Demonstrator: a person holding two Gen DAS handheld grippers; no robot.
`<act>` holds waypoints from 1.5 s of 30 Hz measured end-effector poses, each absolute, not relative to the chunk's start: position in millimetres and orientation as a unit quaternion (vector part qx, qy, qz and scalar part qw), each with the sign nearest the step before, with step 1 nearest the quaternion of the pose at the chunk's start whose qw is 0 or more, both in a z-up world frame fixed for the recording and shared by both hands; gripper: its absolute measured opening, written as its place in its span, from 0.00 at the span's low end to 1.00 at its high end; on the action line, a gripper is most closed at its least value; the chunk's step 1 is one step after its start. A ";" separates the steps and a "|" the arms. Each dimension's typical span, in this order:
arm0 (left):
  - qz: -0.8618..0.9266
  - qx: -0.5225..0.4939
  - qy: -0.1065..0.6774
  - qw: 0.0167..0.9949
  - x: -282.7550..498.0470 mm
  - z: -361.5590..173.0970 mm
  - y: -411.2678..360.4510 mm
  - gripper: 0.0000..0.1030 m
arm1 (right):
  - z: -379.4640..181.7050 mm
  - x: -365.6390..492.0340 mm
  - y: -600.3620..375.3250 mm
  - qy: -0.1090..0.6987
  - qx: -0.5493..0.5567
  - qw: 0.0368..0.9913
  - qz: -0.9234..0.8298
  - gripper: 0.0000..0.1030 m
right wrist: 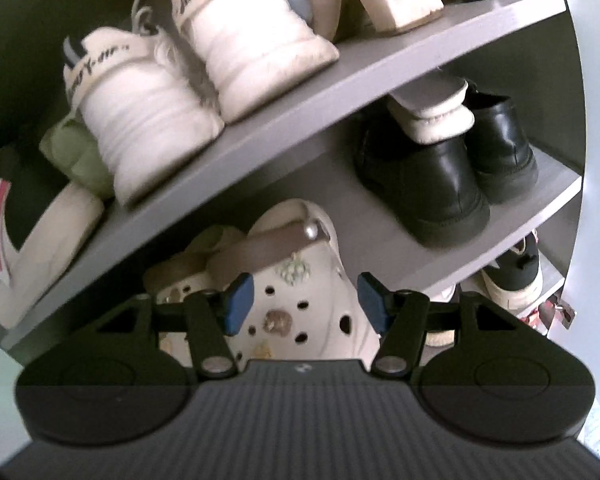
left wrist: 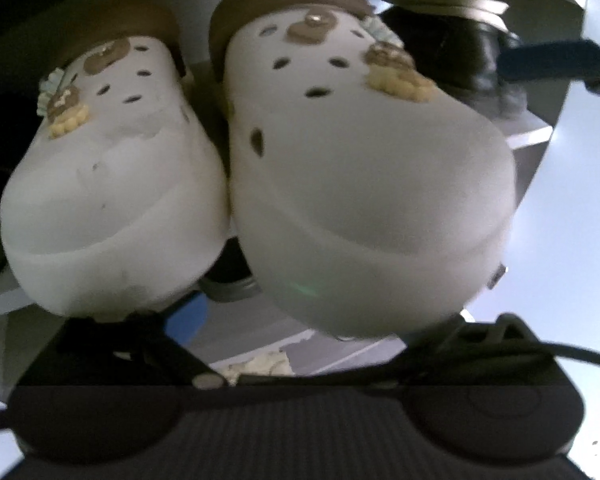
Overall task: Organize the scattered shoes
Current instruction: 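Push the clogs onto the shelf with the right tool and open it, then withdraw the right tool and move it to the white sneakers on the mat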
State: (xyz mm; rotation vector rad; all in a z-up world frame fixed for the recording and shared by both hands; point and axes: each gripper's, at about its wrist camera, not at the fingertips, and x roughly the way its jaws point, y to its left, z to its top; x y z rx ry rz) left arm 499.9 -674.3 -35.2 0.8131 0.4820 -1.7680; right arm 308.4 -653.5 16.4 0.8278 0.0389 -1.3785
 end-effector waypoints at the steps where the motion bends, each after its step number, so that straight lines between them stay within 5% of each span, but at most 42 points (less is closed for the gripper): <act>1: -0.739 0.343 0.208 0.541 501.6 -37.6 -669.0 0.94 | 18.3 307.3 -650.5 0.018 0.371 0.694 -0.616 0.59; 20: -0.759 0.442 0.238 0.415 492.9 -63.2 -399.1 0.94 | 6.9 273.9 -607.2 0.031 0.393 0.635 -0.664 0.59; 31: -0.662 0.262 0.383 0.589 601.6 1.1 -501.7 0.94 | -7.0 281.2 -592.3 0.114 0.365 0.660 -0.646 0.59; 45: -0.714 0.243 0.248 0.608 574.8 26.0 -623.5 0.91 | -14.7 371.2 -601.9 0.181 0.242 0.738 -0.603 0.57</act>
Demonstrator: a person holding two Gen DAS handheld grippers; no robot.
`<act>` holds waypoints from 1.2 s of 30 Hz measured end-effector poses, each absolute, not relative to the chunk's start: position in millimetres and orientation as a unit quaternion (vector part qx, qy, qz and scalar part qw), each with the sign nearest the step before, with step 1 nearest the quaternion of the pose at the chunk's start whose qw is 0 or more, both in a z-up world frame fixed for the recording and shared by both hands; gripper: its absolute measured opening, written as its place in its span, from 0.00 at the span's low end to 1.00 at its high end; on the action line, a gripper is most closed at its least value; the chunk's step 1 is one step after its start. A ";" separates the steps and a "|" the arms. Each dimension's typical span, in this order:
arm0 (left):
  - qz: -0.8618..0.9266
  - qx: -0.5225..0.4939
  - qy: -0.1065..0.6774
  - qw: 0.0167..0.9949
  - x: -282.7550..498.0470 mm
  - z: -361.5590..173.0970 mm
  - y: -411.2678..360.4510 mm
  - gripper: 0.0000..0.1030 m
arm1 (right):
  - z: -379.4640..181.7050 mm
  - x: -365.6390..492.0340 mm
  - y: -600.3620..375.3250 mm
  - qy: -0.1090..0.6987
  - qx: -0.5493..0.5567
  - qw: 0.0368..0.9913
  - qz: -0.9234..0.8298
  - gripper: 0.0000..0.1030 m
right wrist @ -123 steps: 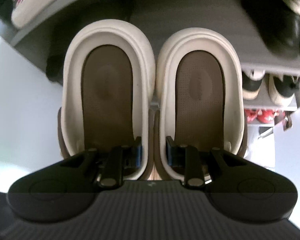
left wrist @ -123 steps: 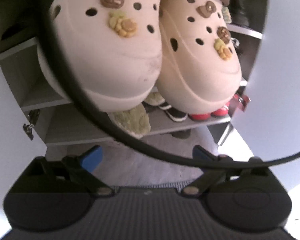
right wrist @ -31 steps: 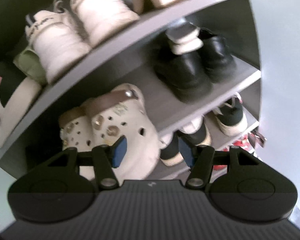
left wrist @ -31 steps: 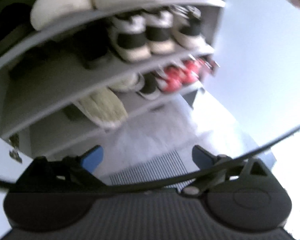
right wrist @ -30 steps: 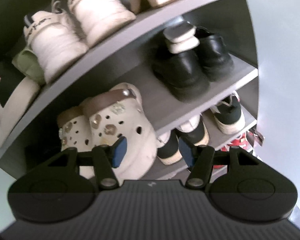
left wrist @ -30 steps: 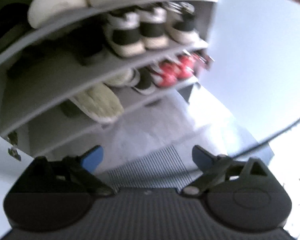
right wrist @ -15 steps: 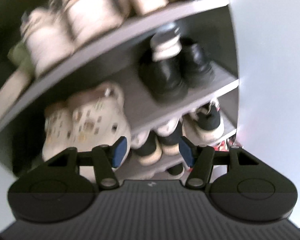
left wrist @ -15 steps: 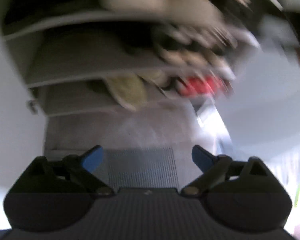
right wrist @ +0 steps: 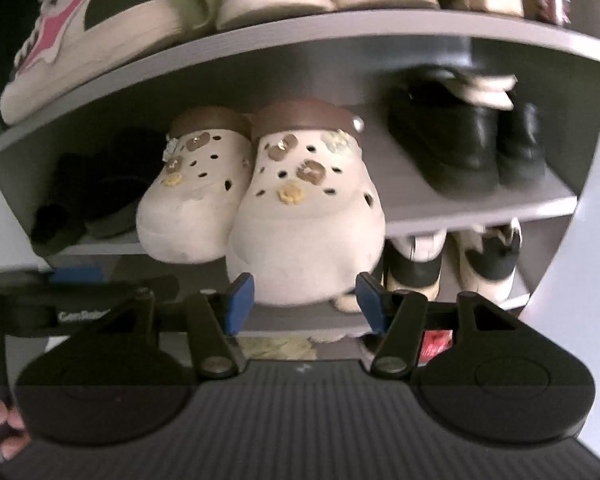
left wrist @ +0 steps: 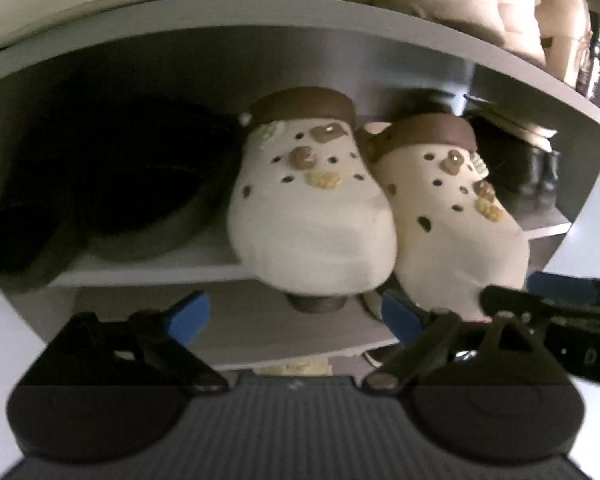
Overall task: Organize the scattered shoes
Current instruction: 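Withdraw the right tool and move it to the white sneakers on the mat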
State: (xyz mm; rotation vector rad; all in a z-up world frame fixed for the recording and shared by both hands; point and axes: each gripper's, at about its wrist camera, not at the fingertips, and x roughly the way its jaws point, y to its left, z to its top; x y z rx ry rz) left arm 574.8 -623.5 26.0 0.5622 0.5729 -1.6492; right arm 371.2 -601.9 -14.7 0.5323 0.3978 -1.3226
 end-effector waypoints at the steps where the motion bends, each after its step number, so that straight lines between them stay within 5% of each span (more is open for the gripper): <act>1: -0.713 0.243 0.250 0.608 573.8 25.4 -627.2 0.86 | -13.4 370.9 -601.8 0.181 0.241 0.739 -0.602 0.58; 13: -0.712 0.231 0.269 0.607 559.0 22.2 -673.6 0.76 | -19.3 379.6 -619.0 0.165 0.222 0.741 -0.611 0.58; 22: -0.704 0.241 0.258 0.617 550.7 18.0 -697.8 0.84 | -18.4 384.4 -649.5 0.133 0.247 0.731 -0.623 0.58; 25: -0.707 0.243 0.255 0.614 545.9 15.7 -682.3 0.91 | -17.2 377.9 -631.1 0.124 0.269 0.718 -0.630 0.57; 36: -0.733 0.325 0.239 0.548 460.0 22.5 -532.9 0.92 | -19.1 291.0 -457.8 0.099 0.320 0.635 -0.696 0.67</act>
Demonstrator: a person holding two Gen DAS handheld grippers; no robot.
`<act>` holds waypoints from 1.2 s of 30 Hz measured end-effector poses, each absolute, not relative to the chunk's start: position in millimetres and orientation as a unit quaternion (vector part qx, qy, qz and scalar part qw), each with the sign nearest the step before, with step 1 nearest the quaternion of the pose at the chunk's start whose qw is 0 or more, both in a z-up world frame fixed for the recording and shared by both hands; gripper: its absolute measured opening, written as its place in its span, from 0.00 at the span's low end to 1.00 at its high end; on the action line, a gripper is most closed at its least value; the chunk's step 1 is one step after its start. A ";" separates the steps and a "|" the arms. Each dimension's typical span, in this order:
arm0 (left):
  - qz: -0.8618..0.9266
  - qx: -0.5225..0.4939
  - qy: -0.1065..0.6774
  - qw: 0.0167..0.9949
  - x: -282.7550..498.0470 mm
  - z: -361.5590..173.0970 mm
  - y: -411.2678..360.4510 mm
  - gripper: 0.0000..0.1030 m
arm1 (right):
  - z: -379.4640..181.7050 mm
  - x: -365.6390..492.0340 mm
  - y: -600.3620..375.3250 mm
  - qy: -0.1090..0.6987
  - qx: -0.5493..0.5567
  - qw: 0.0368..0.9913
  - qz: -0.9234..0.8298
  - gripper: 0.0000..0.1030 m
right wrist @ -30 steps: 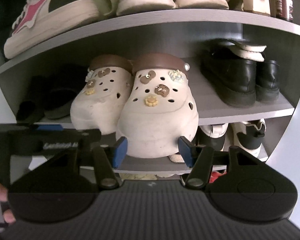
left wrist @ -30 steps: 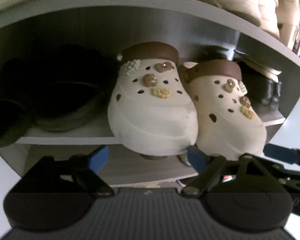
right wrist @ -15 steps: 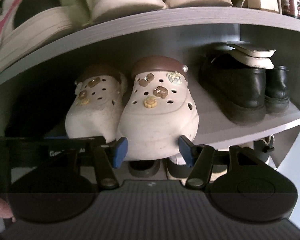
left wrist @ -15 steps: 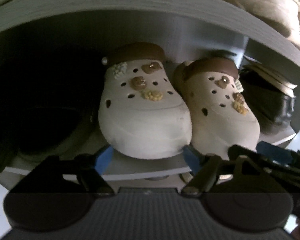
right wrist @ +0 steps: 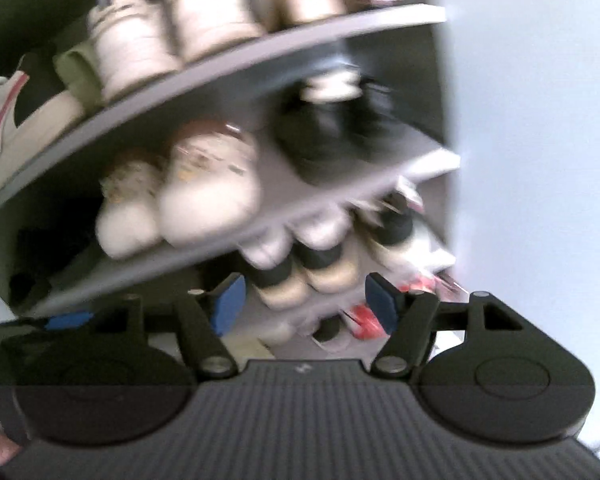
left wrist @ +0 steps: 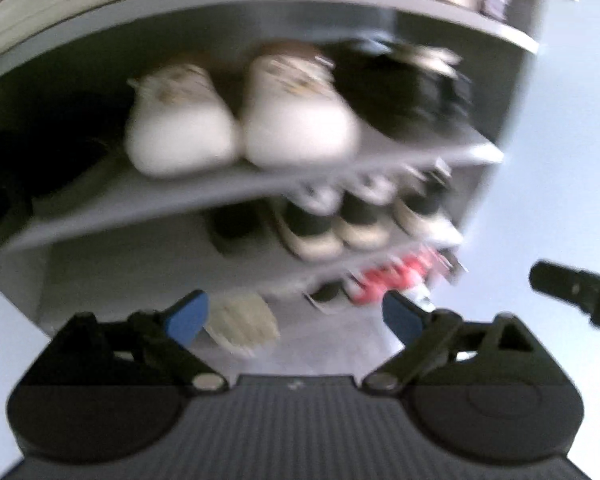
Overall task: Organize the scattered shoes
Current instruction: 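Withdraw the right tool and move it to the white sneakers on the mat, then close the right tool on the heels of the white 'AIR' sneakers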
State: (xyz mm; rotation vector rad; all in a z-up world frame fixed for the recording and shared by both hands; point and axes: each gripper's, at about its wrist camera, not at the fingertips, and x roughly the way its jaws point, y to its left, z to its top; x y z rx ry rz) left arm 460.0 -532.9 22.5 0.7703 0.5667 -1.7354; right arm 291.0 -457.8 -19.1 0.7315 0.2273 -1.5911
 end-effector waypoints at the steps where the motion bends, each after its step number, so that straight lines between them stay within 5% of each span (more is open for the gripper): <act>1: -0.736 0.332 0.237 0.540 446.6 21.3 -515.8 0.92 | -25.2 269.7 -422.0 0.106 0.341 0.616 -0.703 0.67; 17: -0.844 0.403 0.173 0.308 126.8 -40.1 -203.1 0.98 | -74.8 2.6 -72.6 0.041 0.445 0.373 -0.813 0.67; 23: -0.839 0.474 0.131 0.233 41.3 -121.1 -127.6 0.98 | -157.2 -74.7 60.0 0.037 0.491 0.237 -0.837 0.67; 36: -0.818 0.562 0.030 0.116 -39.8 -283.5 -44.1 0.98 | -337.4 -105.3 145.1 -0.006 0.595 0.168 -0.786 0.67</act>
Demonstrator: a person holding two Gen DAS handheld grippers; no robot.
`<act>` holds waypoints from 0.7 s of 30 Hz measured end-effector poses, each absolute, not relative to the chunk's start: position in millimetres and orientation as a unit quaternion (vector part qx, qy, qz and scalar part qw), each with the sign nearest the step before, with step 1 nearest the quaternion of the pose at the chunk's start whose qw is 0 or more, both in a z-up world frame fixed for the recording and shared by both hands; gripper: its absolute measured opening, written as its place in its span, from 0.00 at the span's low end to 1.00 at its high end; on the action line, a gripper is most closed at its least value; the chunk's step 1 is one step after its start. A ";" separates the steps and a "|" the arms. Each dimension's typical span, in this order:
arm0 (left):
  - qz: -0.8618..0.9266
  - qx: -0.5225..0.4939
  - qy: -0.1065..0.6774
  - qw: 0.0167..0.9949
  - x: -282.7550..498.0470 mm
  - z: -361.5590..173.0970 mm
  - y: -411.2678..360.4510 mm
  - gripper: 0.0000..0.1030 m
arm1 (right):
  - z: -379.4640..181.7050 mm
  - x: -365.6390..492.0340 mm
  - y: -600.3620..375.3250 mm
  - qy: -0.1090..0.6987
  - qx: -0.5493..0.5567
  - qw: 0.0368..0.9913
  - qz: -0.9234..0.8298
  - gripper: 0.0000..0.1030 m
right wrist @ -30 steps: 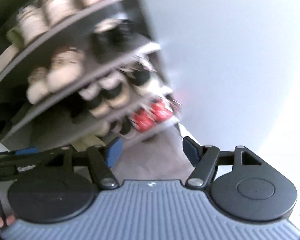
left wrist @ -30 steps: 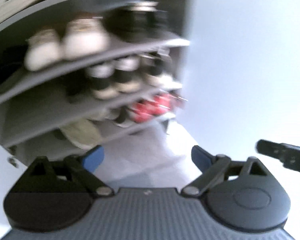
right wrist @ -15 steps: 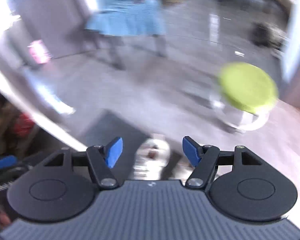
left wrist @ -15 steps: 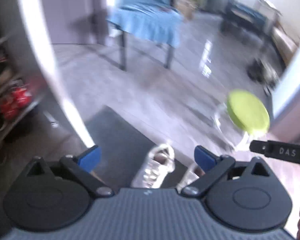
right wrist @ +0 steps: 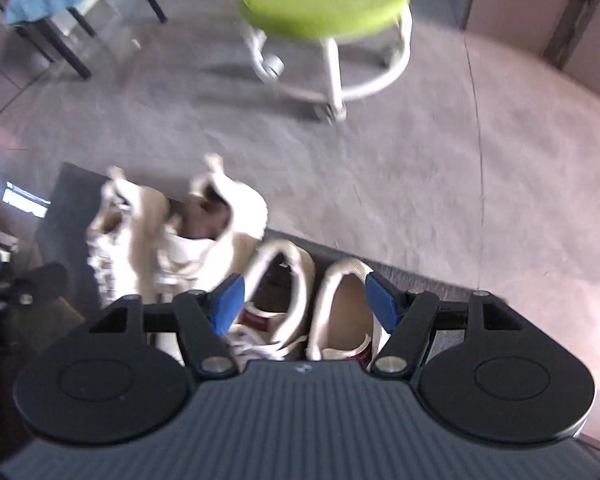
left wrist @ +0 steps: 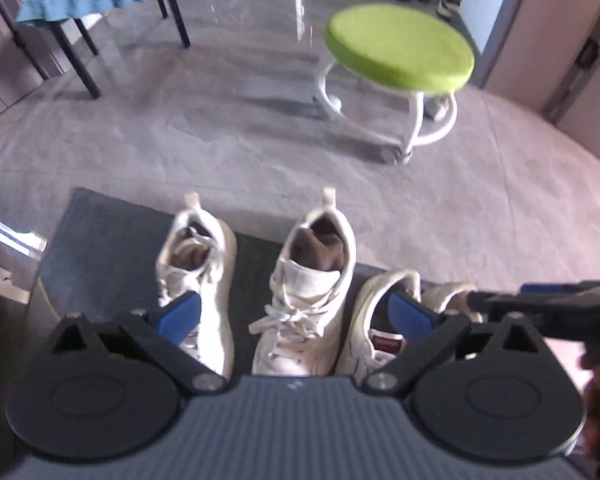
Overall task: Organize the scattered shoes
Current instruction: 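Close the right tool on the heels of the white 'AIR' sneakers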
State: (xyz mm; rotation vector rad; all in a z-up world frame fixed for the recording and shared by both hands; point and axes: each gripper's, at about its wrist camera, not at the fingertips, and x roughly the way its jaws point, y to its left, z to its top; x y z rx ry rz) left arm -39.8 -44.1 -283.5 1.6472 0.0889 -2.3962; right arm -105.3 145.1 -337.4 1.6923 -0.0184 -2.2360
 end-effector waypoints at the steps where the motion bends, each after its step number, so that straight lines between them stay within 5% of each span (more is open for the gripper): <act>1: -0.816 0.565 0.031 0.117 -42.2 -291.0 -44.0 0.98 | -361.2 -109.6 142.9 -0.016 0.609 0.169 -0.775 0.67; 10: -0.798 0.588 0.030 0.132 -23.4 -330.1 -48.4 0.98 | -483.0 -122.4 114.0 -0.039 0.658 0.102 -0.745 0.66; 15: -0.779 0.610 0.041 0.140 -8.5 -338.7 -58.3 0.98 | -497.3 -131.9 92.8 -0.036 0.648 0.052 -0.759 0.62; 16: -0.778 0.611 0.043 0.141 -7.2 -337.1 -61.4 0.98 | -496.7 -132.3 90.4 -0.035 0.648 0.042 -0.760 0.60; 18: -0.777 0.612 0.043 0.143 -5.8 -334.2 -65.9 0.98 | -491.2 -130.7 88.8 -0.013 0.639 0.041 -0.768 0.39; 21: -0.777 0.611 0.046 0.148 -4.8 -328.3 -72.7 0.98 | -488.6 -128.3 85.0 0.024 0.622 0.053 -0.781 0.34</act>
